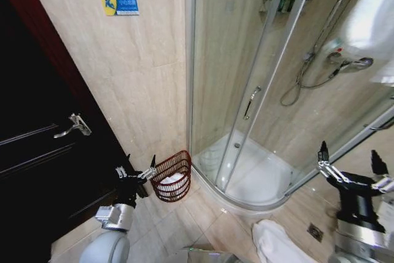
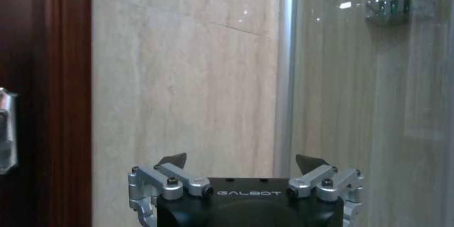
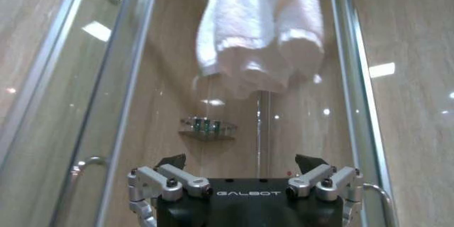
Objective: Discard the used towel into the hamper.
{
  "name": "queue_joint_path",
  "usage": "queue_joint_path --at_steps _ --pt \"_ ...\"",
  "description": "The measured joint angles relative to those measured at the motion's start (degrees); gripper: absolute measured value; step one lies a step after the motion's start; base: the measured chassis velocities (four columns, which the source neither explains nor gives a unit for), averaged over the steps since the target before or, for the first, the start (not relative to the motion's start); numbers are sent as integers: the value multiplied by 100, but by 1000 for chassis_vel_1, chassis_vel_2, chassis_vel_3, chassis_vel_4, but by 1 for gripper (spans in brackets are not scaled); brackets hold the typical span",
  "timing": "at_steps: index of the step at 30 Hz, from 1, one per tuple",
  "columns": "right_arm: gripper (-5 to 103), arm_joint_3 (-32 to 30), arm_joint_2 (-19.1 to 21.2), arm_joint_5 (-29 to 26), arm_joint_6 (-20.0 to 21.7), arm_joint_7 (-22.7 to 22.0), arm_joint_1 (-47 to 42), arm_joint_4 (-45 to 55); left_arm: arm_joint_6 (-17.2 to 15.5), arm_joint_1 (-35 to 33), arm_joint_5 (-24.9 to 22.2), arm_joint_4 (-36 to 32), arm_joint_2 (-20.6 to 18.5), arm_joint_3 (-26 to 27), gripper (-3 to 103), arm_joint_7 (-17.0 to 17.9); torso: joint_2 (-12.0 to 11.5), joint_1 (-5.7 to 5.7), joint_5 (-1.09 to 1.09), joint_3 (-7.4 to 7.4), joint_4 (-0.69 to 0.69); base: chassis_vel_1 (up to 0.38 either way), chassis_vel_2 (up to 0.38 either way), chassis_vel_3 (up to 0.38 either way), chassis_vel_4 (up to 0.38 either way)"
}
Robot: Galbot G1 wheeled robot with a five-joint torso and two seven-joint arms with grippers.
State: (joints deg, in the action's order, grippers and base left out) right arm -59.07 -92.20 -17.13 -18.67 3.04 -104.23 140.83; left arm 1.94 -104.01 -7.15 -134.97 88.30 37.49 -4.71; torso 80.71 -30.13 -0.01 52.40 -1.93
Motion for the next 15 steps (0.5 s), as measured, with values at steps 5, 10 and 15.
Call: queue_joint_path --at_steps 5,10,15 --pt "100 12 2 -1 25 -1 62 -27 0 0 0 0 1 0 100 0 0 -1 2 1 0 -186 -190 185 190" --pt "100 20 3 1 29 -9 125 -65 0 0 0 0 1 -1 100 0 0 0 -1 0 1 -242 -221 238 240" --pt "100 -21 6 49 -249 -87 304 -59 0 0 0 -1 3 -2 100 -1 -1 -2 3 1 0 -248 -250 215 241"
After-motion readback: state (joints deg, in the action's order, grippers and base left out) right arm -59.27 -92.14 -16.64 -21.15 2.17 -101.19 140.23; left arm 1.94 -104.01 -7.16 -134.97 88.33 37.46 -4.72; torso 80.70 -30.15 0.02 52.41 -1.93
